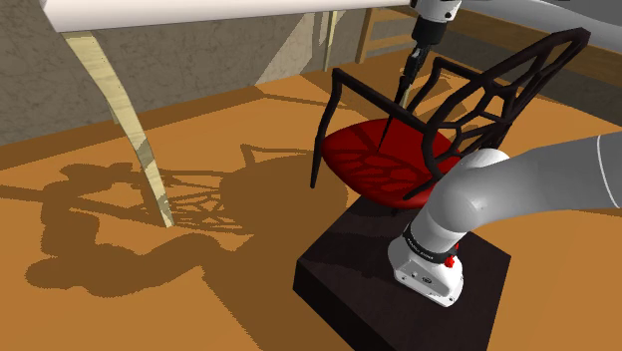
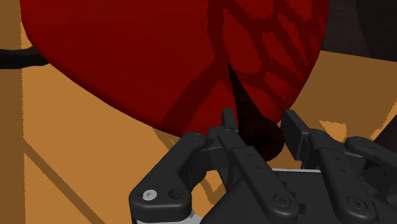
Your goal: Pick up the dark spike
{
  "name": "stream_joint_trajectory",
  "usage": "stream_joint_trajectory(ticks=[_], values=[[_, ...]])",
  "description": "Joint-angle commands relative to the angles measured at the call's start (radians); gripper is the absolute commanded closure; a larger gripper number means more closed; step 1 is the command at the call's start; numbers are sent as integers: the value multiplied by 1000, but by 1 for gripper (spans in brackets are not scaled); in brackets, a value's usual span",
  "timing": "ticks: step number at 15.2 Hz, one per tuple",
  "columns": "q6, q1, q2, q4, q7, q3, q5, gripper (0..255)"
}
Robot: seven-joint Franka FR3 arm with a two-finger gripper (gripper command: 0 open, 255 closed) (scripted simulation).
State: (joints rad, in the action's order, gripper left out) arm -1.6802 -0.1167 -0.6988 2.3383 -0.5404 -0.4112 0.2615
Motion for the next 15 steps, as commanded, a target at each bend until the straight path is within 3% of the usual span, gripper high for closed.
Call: stream_joint_trajectory(ticks=[1, 15], values=[[14, 1, 2, -13, -1, 3, -3, 255], [187, 18, 46, -230, -14, 30, -33, 255]])
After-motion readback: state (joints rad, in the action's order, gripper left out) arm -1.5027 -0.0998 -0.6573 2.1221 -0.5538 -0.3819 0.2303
